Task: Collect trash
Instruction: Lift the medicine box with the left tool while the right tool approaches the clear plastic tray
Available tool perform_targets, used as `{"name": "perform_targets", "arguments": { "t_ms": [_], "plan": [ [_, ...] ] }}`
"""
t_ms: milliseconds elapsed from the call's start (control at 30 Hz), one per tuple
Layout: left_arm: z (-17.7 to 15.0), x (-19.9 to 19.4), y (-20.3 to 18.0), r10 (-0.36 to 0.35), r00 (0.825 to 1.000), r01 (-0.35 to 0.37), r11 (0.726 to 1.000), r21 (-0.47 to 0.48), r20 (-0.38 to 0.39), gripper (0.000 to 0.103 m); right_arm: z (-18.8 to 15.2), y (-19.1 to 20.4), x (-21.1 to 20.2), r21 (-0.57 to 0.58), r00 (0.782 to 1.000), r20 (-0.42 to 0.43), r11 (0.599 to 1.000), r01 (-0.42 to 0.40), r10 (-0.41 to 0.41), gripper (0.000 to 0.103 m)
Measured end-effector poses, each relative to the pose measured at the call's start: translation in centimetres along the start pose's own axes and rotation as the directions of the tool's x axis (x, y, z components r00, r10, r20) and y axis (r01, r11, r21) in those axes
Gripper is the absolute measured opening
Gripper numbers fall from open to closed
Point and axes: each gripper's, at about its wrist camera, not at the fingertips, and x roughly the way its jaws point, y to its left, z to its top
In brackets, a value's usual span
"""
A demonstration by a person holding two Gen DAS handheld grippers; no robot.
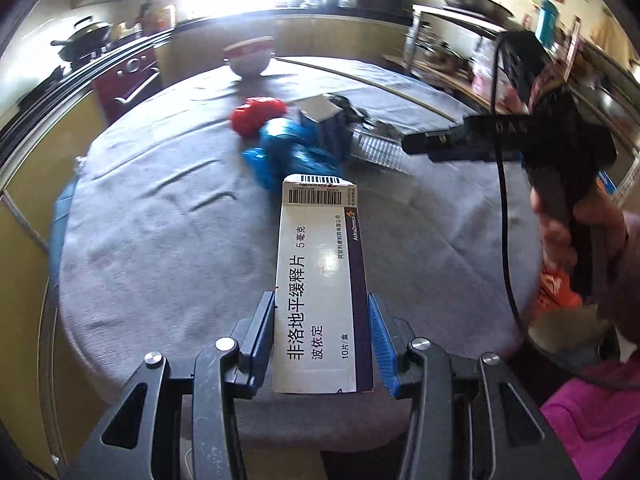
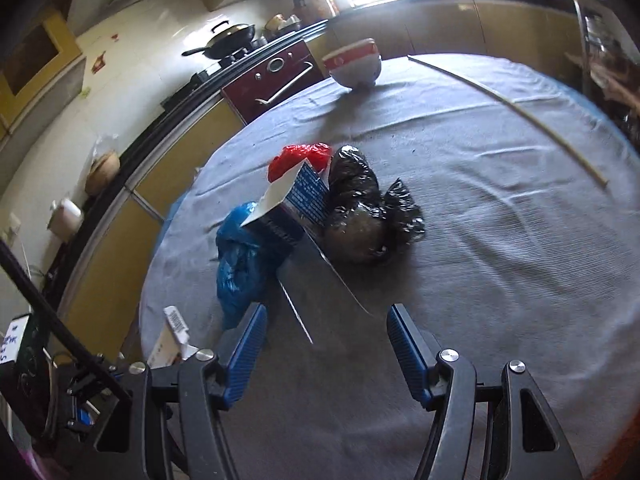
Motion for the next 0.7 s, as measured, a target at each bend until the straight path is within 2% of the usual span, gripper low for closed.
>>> {"name": "perform_targets", "arguments": {
  "t_ms": [200, 467, 633, 700],
  "plan": [
    [0.3, -0.3, 0.9, 0.025, 1.000, -0.025, 0.999, -0.023, 0.014, 0.047, -0.4, 1.6, 0.3, -0.056, 0.998, 0.010, 0.997, -0.054, 0.055, 0.066],
    [0.5, -0.7, 2.3, 0.041, 0.999, -0.039, 0.997, -0.066, 0.026, 0.047, -1.9, 4.3, 0.5, -0.105, 0.972, -0.084, 0.968, -0.226, 0.218, 0.066],
    [0.4, -1.1, 2.6, 0.047, 0.998, -0.044, 0.996, -0.075, 0.034, 0.047, -1.8, 2.6, 0.0, -0.039, 0.991, -0.028, 0.991, -0.130, 0.129, 0.066],
    [0.5, -1.1, 2.6, 0.047, 0.998, -0.044, 0.996, -0.078, 0.040, 0.047, -1.5, 1.4, 0.2, 0.014, 0.998, -0.019, 0.998, -0.063, 0.063, 0.066]
  ]
}}
